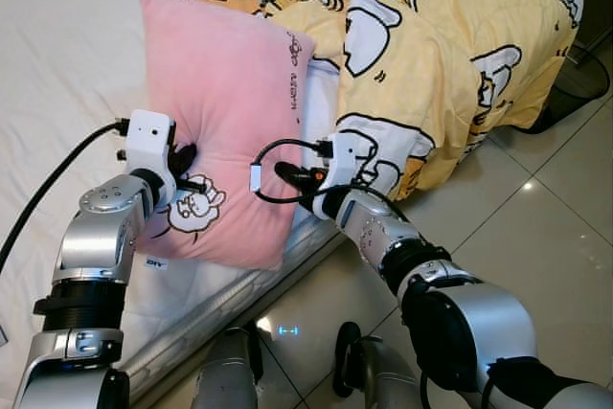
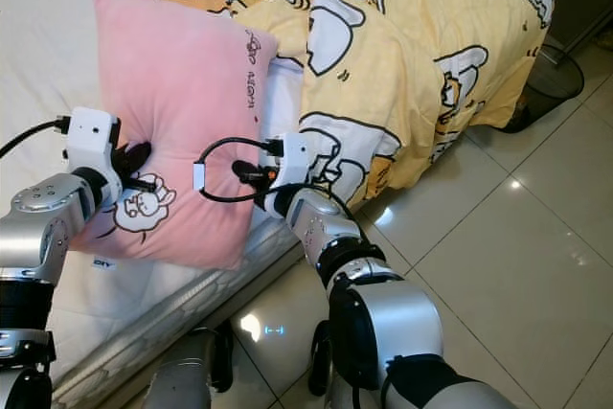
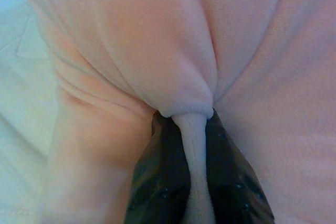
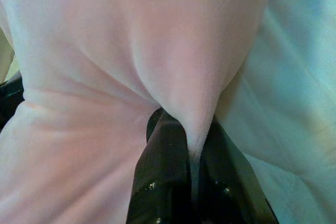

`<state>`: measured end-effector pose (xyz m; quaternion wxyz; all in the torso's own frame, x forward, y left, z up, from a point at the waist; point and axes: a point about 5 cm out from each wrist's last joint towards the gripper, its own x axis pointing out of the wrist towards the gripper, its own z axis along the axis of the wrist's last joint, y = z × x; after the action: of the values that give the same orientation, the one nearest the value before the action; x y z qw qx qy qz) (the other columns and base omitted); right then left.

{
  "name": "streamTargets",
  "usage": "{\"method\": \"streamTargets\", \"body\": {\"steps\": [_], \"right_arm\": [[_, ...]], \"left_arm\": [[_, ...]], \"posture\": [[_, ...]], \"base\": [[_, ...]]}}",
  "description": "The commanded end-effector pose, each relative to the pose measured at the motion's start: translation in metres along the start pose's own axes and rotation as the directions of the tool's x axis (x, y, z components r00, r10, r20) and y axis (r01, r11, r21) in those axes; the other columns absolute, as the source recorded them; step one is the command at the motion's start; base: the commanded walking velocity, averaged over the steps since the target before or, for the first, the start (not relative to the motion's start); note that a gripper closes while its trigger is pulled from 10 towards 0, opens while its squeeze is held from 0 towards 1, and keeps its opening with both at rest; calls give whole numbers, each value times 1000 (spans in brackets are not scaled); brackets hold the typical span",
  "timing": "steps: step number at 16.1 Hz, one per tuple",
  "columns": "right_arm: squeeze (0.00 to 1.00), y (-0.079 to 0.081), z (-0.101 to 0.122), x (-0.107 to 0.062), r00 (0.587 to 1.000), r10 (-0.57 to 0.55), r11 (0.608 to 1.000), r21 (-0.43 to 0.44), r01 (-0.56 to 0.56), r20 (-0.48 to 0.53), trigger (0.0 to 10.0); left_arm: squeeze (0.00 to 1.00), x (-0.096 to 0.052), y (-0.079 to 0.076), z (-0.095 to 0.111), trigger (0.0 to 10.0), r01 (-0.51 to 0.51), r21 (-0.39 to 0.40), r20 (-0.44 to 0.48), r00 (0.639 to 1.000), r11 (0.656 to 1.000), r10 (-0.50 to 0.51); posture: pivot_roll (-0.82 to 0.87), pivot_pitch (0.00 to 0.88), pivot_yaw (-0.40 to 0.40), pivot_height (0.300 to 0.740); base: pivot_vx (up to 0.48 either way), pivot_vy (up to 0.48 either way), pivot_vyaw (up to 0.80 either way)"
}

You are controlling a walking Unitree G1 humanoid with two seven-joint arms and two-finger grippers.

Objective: Clean up the room

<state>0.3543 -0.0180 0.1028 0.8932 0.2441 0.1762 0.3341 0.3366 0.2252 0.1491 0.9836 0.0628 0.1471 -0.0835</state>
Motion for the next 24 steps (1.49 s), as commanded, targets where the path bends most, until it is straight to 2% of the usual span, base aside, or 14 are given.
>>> {"method": "streamTargets", "body": {"steps": [1,24], "right_arm": [[0,82,-46,29,979,193,973,137,-183,-63,0],[0,82,-46,29,979,193,973,137,-183,-63,0]], "left_arm": [[0,2,-11,-40,0,33,-39,-161,986,999,-38],[0,2,-11,-40,0,33,-39,-161,986,999,-38]], "posture": [[254,305,-70,740],[254,305,-70,740]], "base": [[0,0,0],[0,0,0]]}}
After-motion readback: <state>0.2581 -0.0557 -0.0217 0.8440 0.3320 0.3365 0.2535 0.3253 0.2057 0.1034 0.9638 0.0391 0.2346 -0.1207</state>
